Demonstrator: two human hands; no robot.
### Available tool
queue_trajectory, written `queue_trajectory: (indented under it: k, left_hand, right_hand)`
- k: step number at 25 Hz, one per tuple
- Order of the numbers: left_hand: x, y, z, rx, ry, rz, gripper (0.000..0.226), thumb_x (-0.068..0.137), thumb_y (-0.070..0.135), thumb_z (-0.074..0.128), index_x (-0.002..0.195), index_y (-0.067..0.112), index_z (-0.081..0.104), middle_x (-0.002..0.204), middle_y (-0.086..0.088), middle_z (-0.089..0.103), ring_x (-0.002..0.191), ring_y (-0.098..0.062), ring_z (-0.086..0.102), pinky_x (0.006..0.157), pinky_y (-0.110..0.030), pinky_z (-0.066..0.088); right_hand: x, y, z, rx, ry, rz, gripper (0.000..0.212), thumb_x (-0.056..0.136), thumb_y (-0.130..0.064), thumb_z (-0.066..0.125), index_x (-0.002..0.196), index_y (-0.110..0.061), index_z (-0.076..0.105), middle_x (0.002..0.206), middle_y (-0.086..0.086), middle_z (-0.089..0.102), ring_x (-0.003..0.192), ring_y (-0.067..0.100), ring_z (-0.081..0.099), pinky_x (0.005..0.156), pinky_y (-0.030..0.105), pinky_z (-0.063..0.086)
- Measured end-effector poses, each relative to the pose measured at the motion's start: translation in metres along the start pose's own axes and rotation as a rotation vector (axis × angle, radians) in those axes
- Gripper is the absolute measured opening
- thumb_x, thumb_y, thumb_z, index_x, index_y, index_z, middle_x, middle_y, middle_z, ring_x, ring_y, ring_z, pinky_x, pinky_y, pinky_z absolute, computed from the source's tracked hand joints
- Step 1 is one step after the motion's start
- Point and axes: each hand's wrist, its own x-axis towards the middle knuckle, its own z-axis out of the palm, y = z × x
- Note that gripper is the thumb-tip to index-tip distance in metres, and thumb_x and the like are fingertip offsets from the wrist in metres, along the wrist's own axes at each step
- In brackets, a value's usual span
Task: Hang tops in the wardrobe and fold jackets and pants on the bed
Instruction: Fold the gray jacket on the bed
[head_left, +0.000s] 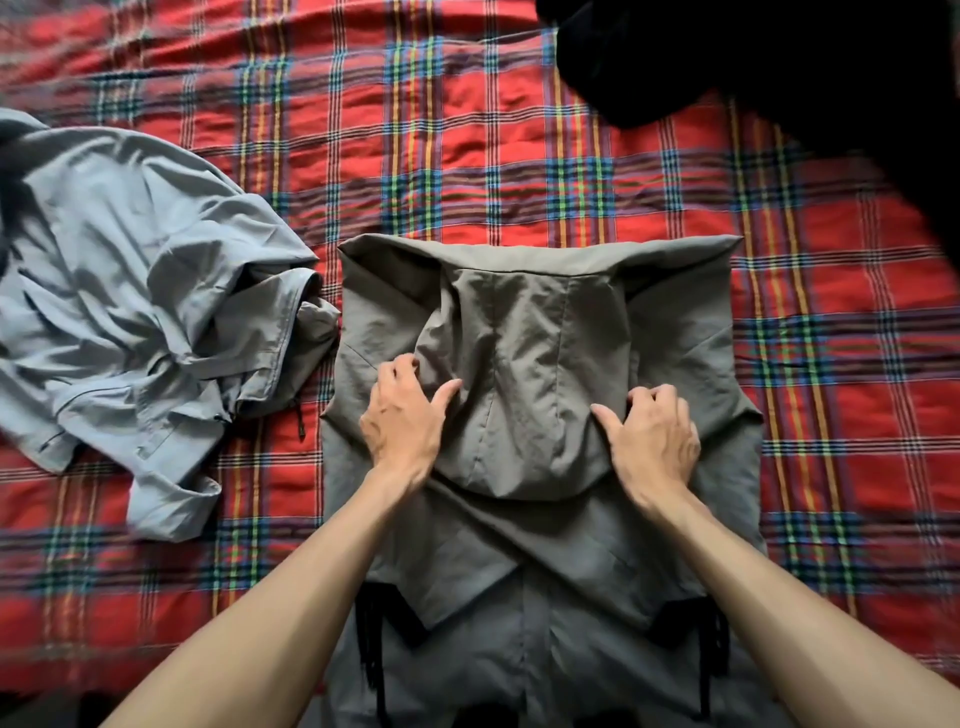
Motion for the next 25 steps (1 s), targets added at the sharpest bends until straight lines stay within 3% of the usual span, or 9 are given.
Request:
queue_trajectory:
  k: [4, 8, 11, 13, 14, 18, 21, 23, 25]
  left_hand:
    - [-0.006, 0.007, -0.001, 0.174, -0.056, -0.002, 0.059, 0.084, 0.062, 0.06, 0.122, 0.019, 0.051, 0.122, -0.005, 0.051, 0.11, -0.029, 0.056, 0.079, -0.044, 0.047]
    - [-0.001, 0.003, 0.001, 0.113, -0.088, -0.004, 0.017, 0.087, 0.033, 0.061, 0.098, 0.02, 0.057, 0.101, -0.009, 0.062, 0.095, -0.034, 0.06, 0.075, -0.041, 0.044]
    - [0.009, -0.004, -0.013, -0.851, -0.26, -0.279, 0.009, 0.083, 0.029, 0.066, 0.081, 0.02, 0.063, 0.077, -0.004, 0.066, 0.075, -0.022, 0.062, 0.074, -0.037, 0.045]
    - [-0.009, -0.011, -0.027, -1.545, -0.499, -0.548, 0.013, 0.089, 0.02, 0.06, 0.097, 0.015, 0.068, 0.09, -0.003, 0.073, 0.084, -0.014, 0.068, 0.085, -0.033, 0.054]
    - [-0.023, -0.018, -0.03, -1.624, -0.606, -0.632, 0.02, 0.09, 0.019, 0.057, 0.104, 0.011, 0.068, 0.098, -0.005, 0.074, 0.092, -0.015, 0.069, 0.089, -0.031, 0.055]
    - [-0.055, -0.037, -0.01, -1.114, -0.585, -0.702, 0.016, 0.095, 0.032, 0.056, 0.095, 0.018, 0.064, 0.097, -0.005, 0.069, 0.087, -0.019, 0.064, 0.073, -0.032, 0.05]
    - [-0.05, -0.033, -0.003, -0.725, -0.486, -0.513, 0.041, 0.07, 0.052, 0.073, 0.092, 0.018, 0.067, 0.091, 0.0, 0.074, 0.084, -0.019, 0.066, 0.073, -0.035, 0.051]
    - [-0.051, -0.023, -0.006, -0.717, -0.512, -0.438, 0.032, 0.057, 0.035, 0.072, 0.081, 0.014, 0.067, 0.081, -0.001, 0.072, 0.078, -0.021, 0.062, 0.067, -0.034, 0.047]
    - [-0.059, -0.014, -0.016, -1.049, -0.607, -0.545, 0.019, 0.06, 0.01, 0.064, 0.079, 0.008, 0.064, 0.078, -0.006, 0.067, 0.077, -0.019, 0.06, 0.067, -0.029, 0.047]
  right_hand:
    - [0.003, 0.001, -0.001, 0.164, -0.062, 0.013, 0.03, 0.09, -0.037, 0.064, 0.09, -0.008, 0.06, 0.105, 0.013, 0.053, 0.104, 0.032, 0.051, 0.084, 0.041, 0.043]
    - [0.001, 0.001, -0.002, 0.44, -0.075, 0.117, 0.037, 0.096, -0.033, 0.055, 0.071, -0.01, 0.041, 0.075, 0.007, 0.049, 0.077, 0.03, 0.048, 0.068, 0.037, 0.03]
    - [0.007, 0.001, -0.015, 1.011, -0.132, 0.345, 0.031, 0.09, -0.04, 0.056, 0.072, -0.015, 0.051, 0.073, 0.004, 0.056, 0.077, 0.021, 0.053, 0.075, 0.037, 0.041]
    - [0.001, 0.002, -0.025, 1.544, -0.223, 0.548, 0.018, 0.096, -0.027, 0.055, 0.083, -0.016, 0.061, 0.083, 0.002, 0.069, 0.084, 0.016, 0.065, 0.083, 0.033, 0.052]
    - [-0.006, 0.002, -0.029, 1.662, -0.275, 0.598, 0.017, 0.1, -0.02, 0.051, 0.089, -0.013, 0.063, 0.087, 0.002, 0.072, 0.09, 0.016, 0.068, 0.086, 0.031, 0.054]
    - [-0.033, 0.02, -0.016, 1.401, -0.355, 0.659, 0.017, 0.1, -0.019, 0.053, 0.091, -0.011, 0.065, 0.085, 0.0, 0.075, 0.101, 0.021, 0.063, 0.087, 0.031, 0.051]
    - [-0.035, 0.024, -0.01, 1.173, -0.428, 0.546, 0.007, 0.09, -0.014, 0.066, 0.095, -0.011, 0.068, 0.098, 0.006, 0.074, 0.094, 0.021, 0.067, 0.085, 0.035, 0.05]
    - [-0.036, 0.021, -0.013, 1.126, -0.434, 0.497, 0.019, 0.083, 0.006, 0.056, 0.088, -0.009, 0.067, 0.089, 0.009, 0.072, 0.087, 0.023, 0.065, 0.078, 0.032, 0.05]
    - [-0.042, 0.019, -0.023, 1.25, -0.507, 0.559, 0.023, 0.079, 0.013, 0.046, 0.074, -0.006, 0.06, 0.07, 0.008, 0.066, 0.071, 0.02, 0.061, 0.065, 0.026, 0.049]
